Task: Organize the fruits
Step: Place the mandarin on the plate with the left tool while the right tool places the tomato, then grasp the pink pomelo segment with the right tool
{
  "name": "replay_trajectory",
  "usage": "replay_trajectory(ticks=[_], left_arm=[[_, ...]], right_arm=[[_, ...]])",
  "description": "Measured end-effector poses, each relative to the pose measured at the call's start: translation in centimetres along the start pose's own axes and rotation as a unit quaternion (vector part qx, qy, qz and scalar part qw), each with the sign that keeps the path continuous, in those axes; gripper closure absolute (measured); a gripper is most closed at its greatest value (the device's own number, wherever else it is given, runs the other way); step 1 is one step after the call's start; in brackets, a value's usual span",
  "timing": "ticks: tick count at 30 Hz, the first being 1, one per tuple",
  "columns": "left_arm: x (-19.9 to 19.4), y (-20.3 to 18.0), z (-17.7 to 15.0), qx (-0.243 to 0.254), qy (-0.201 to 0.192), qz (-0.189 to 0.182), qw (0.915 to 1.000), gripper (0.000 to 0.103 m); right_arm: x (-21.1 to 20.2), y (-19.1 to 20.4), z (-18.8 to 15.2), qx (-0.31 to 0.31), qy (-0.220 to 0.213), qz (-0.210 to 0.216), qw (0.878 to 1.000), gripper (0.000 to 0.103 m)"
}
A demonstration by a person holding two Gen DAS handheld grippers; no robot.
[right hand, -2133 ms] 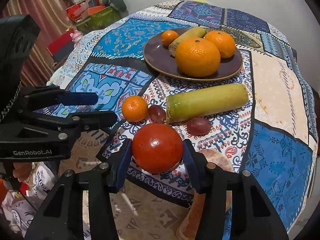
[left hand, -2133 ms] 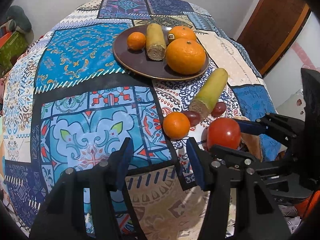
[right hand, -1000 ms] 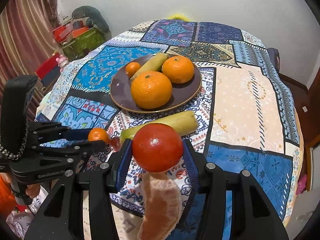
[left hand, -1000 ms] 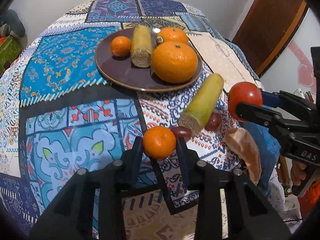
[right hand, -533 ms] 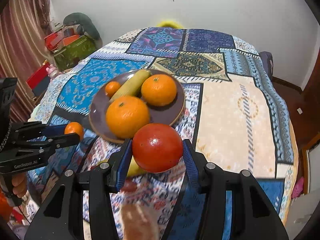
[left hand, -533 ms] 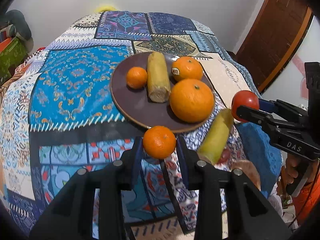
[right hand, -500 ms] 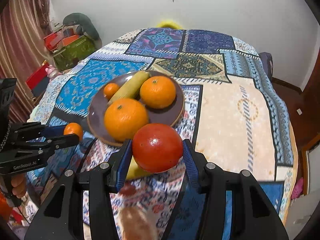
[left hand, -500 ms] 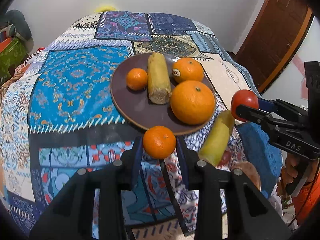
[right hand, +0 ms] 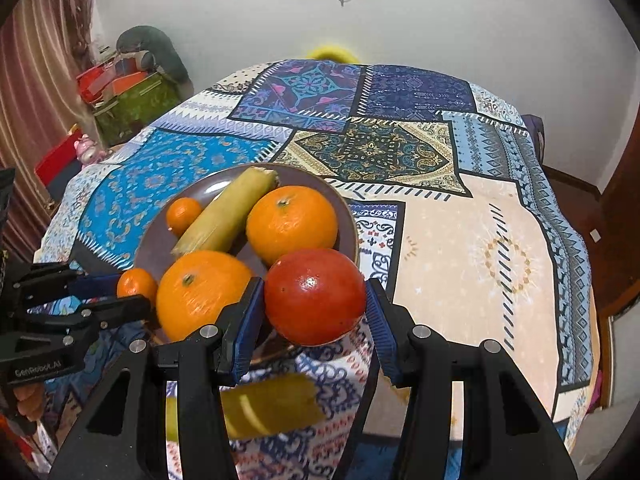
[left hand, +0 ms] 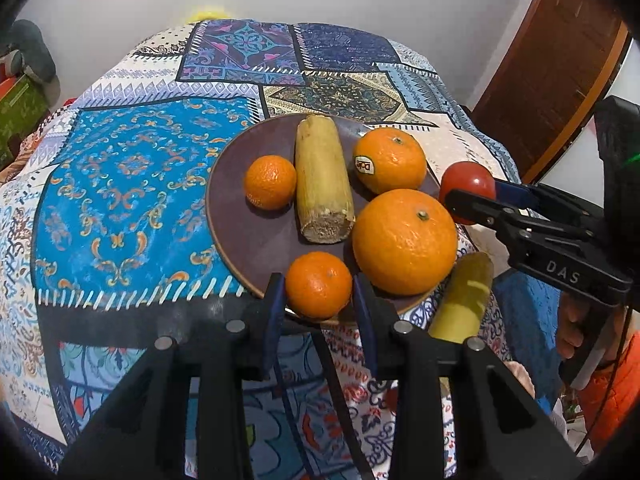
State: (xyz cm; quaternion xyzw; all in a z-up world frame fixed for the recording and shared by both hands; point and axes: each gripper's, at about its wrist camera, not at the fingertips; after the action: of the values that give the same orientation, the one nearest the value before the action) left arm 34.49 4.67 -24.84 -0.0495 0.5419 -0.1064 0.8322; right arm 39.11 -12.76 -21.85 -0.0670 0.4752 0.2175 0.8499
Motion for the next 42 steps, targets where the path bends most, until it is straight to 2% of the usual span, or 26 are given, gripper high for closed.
replay_trajectory(ticks=[8,25,31,34,42], left_arm=[[0.9,0.2,0.6,0.0,0.002,-0.002,1.0,0.069],[1.6,-0.1,0.7,0.004,0.004,0.009,0.9999,0.068],[1.0,-0.4,0.2,0.006,0.002,0.018,0.9998,0.062],[0.3,-0.4,-0.1,0.004,-0.002,0.017,0.9998,0.058],[-2.8,-1.3,-1.4,0.007,-0.017,0.022,0.9996,0.058]], right_arm=[[1.5,0.0,0.4,-0.001,0.005,0.008,1.0,0.056],[1.6,-0.1,0.5,0.001,0.01,0.012,1.0,0.055],[0.9,-0.3,0.3,0.01,0.004,-0.005,1.0,0.043],[0.2,-0.6,0.1,0.015,-0.003,0.005,1.0,0.032],[-3.1,0.0,-1.2,0.008,-0.018,-0.002,1.0,0.031]])
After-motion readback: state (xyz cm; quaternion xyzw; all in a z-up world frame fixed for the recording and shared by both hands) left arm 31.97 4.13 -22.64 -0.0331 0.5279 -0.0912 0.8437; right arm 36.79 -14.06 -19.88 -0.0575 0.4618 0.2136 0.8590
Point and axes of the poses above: each gripper's, at about its wrist camera, not at the fingertips, and x roughly the way its jaws point, y to its left, z to its top, and after that the axes turned 9 degrees about y, right-handed
